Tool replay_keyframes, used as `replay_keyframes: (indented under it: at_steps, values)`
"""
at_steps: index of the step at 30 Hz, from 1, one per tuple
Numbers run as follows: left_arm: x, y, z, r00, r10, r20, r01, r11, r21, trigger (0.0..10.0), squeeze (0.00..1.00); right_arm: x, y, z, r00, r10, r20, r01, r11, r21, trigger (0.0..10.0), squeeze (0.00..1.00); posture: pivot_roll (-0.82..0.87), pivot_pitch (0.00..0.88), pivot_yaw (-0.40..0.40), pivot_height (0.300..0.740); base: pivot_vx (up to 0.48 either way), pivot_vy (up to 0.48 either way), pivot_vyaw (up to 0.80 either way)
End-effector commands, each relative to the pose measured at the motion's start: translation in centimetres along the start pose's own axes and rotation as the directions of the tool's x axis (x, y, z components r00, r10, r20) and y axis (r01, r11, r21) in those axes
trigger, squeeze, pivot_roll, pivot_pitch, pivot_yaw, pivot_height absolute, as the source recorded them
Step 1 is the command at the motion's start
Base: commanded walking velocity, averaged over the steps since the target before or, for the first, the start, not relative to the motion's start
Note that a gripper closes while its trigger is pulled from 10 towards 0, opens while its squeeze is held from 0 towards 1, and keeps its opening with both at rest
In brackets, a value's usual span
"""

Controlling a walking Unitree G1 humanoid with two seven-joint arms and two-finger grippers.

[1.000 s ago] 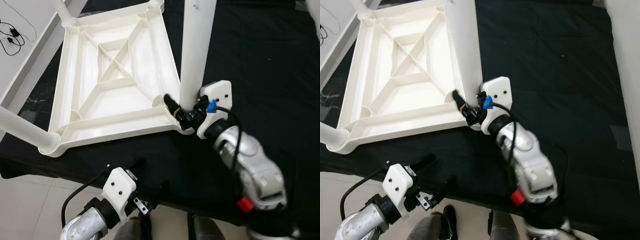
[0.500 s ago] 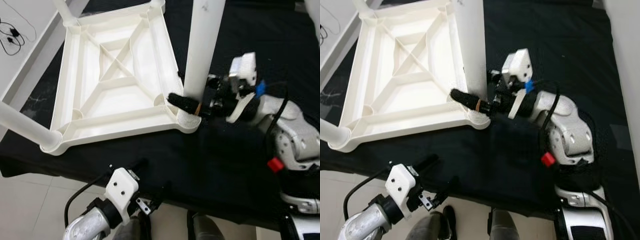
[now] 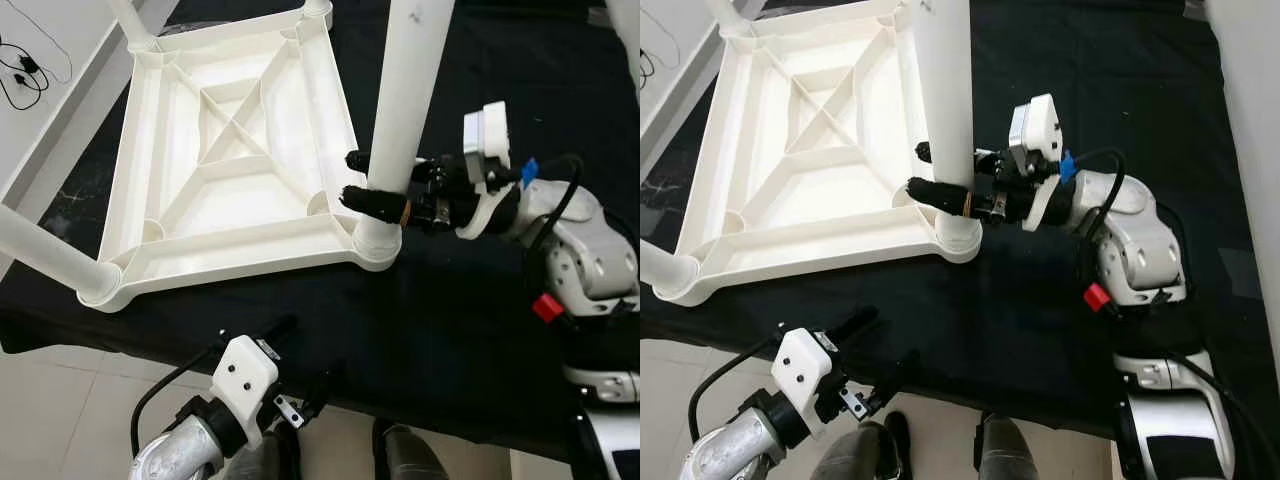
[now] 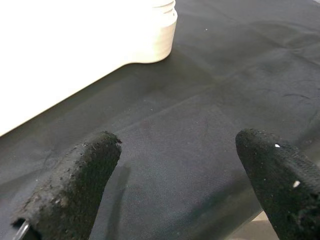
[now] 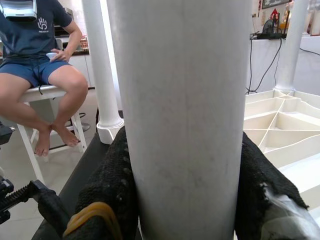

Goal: Building children table

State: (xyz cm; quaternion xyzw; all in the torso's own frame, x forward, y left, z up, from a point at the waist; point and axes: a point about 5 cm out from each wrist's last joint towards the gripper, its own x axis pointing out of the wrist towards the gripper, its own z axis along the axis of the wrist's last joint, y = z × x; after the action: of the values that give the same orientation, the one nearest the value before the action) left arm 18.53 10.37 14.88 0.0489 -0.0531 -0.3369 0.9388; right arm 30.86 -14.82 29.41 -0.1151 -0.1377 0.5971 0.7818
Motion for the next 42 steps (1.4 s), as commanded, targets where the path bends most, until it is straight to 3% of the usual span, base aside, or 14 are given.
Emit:
replay_keyframes:
  at_steps: [1,5,6,7,9,10,21,22,23,24,25,36,38,42]
  values:
    - [-0.3,-0.4,-0.6,1.0,-0.004,-0.024,0.004,1.0,-0.014,10.0,0.0,1.0,1.1,-1.8,0.999,-0.01,-0.053,0.012,0.999,0.051,0.0,0.0,-0.02,0.31,0.059,0.74,0.0,0.0,0.0]
    - [-0.4,-0.4,-0.6,1.0,-0.003,-0.024,0.003,1.0,-0.014,10.0,0.0,2.0,2.0,-3.8,0.973,-0.187,-0.134,0.198,0.978,0.074,0.0,0.0,-0.02,0.316,0.054,0.74,0.0,0.0,0.0]
    - [-0.5,-0.4,-0.7,1.0,-0.001,-0.024,0.001,1.0,-0.015,10.0,0.0,2.4,2.5,-5.9,0.858,-0.432,-0.279,0.447,0.894,-0.01,0.0,0.0,-0.02,0.32,0.057,0.74,0.0,0.0,0.0]
    - [-0.5,-0.3,-0.7,1.0,0.0,-0.025,-0.001,1.0,-0.015,10.0,0.0,1.4,2.8,-7.4,0.633,-0.671,-0.386,0.679,0.721,-0.139,0.0,0.0,-0.02,0.32,0.057,0.74,0.0,0.0,0.0]
    - [-0.5,-0.3,-0.7,1.0,0.0,-0.025,-0.001,1.0,-0.015,10.0,0.0,1.4,2.8,-7.4,0.633,-0.671,-0.386,0.679,0.721,-0.139,0.0,0.0,-0.02,0.32,0.057,0.74,0.0,0.0,0.0]
    - [-0.6,-0.2,-0.7,1.0,0.0,-0.026,0.0,1.0,-0.015,10.0,0.0,1.7,5.8,-8.8,0.542,-0.718,-0.437,0.742,0.653,-0.153,0.0,0.0,-0.02,0.332,0.069,0.74,0.0,0.0,0.0]
    - [-0.6,-0.2,-0.8,0.999,-0.016,-0.028,0.015,1.0,-0.017,10.0,0.0,3.5,6.1,-8.5,0.571,-0.708,-0.416,0.768,0.64,-0.035,0.0,0.0,-0.02,0.314,0.072,0.74,0.0,0.0,0.0]
    - [-0.6,-0.2,-0.8,1.0,-0.013,-0.027,0.012,1.0,-0.016,10.0,0.0,3.7,6.0,-8.3,0.567,-0.714,-0.411,0.772,0.635,-0.037,10.0,0.0,-0.02,0.316,0.069,0.74,0.0,0.0,0.0]
    - [-0.6,-0.2,-0.8,1.0,-0.009,-0.026,0.009,1.0,-0.014,10.0,0.0,4.0,5.8,-7.9,0.585,-0.715,-0.382,0.772,0.636,-0.008,10.0,0.0,-0.02,0.31,0.07,0.74,0.0,0.0,0.0]
    - [-0.5,-0.1,-0.8,1.0,-0.007,-0.025,0.006,1.0,-0.013,10.0,0.0,4.3,5.7,-7.6,0.601,-0.715,-0.356,0.768,0.641,0.009,10.0,0.1,-0.02,0.311,0.071,0.74,0.0,0.0,0.0]
    - [-0.5,-0.1,-0.8,1.0,-0.004,-0.025,0.004,1.0,-0.012,10.0,0.0,5.0,5.4,-6.6,0.676,-0.683,-0.276,0.721,0.69,0.06,10.0,1.0,-0.01,0.31,0.071,0.74,0.0,0.0,0.0]
    - [-0.3,-0.1,-0.7,1.0,-0.003,-0.017,0.003,1.0,-0.014,10.0,0.0,7.1,4.1,-2.3,0.914,-0.405,0.0,0.404,0.912,0.071,10.0,1.0,-0.01,0.301,0.066,0.74,0.0,0.0,0.0]
    - [-0.2,-0.2,-0.7,1.0,-0.001,-0.015,0.0,1.0,-0.014,10.0,0.0,6.7,3.5,-1.8,0.959,-0.282,-0.009,0.282,0.959,0.025,10.0,0.0,0.0,0.298,0.059,0.74,0.0,0.0,0.0]
    - [-0.2,-0.2,-0.6,1.0,0.0,-0.014,0.0,1.0,-0.014,10.0,0.0,6.1,2.7,-1.2,0.978,-0.208,0.0,0.208,0.978,-0.002,10.0,0.0,0.0,0.297,0.057,0.74,0.0,0.0,0.0]
